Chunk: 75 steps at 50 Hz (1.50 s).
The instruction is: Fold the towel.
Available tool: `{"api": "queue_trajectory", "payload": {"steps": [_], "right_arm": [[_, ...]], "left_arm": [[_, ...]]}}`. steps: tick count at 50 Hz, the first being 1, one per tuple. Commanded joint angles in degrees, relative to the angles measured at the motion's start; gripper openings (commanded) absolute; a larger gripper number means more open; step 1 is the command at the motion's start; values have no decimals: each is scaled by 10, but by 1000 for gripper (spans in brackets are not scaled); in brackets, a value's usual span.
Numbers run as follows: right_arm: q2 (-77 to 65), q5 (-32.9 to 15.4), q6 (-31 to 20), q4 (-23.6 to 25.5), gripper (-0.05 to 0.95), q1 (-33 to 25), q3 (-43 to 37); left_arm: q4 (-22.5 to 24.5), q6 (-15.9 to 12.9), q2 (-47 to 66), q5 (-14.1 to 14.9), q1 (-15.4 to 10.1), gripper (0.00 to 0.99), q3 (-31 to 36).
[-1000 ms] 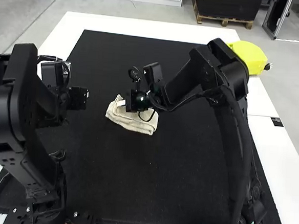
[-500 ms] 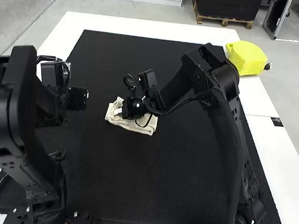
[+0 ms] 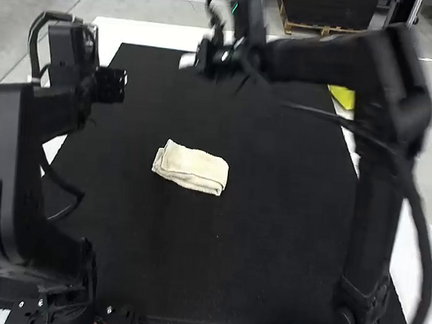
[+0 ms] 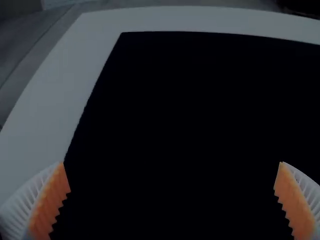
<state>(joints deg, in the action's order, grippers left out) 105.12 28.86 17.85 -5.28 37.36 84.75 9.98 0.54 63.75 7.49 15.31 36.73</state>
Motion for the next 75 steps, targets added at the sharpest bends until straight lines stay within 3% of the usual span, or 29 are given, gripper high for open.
{"api": "queue_trajectory", "payload": {"steps": [1, 4, 9, 15, 21, 32, 39, 49, 56, 59, 62, 63, 68, 71, 75], "right_arm": [[-91, -40, -8, 29, 431, -21, 9], [-140, -59, -31, 62, 648, -38, 7], [-222, -81, -63, 104, 900, -70, -11], [-338, -106, -84, 107, 910, -121, -48], [-454, -118, -92, 106, 910, -172, -93], [-691, -166, -98, 88, 910, -252, -197], [-832, -204, -101, 99, 910, -286, -252], [-1012, -260, -145, 102, 910, -343, -326], [-1045, -306, -185, 117, 910, -368, -359], [-1048, -304, -203, 113, 910, -367, -382], [-1048, -301, -230, 91, 910, -367, -420], [-1049, -300, -241, 80, 910, -367, -436], [-1048, -259, -309, 38, 910, -367, -542], [-1049, -282, -319, -14, 910, -368, -607], [-1049, -340, -317, -150, 910, -367, -695]], "left_arm": [[-22, 22, -35, 5, -27, 962, 46], [-44, 27, -56, 4, -46, 964, 61], [-77, 43, -97, 0, -85, 964, 82], [-102, 57, -165, -23, -126, 964, 96], [-116, 73, -231, -24, -124, 964, 89], [-75, 73, -400, -24, -125, 964, 55], [-83, 89, -485, -27, -123, 964, 31], [-109, 84, -630, -39, -113, 964, -10], [-147, 57, -640, -48, -102, 964, -14], [-145, 35, -639, -57, -99, 964, -21], [-111, 25, -640, -56, -94, 964, -40], [-95, 17, -640, -54, -93, 964, -50], [-25, -79, -639, -43, -93, 964, -120], [7, -87, -639, -48, -92, 964, -161], [35, -93, -639, -67, -92, 964, -213]]}}
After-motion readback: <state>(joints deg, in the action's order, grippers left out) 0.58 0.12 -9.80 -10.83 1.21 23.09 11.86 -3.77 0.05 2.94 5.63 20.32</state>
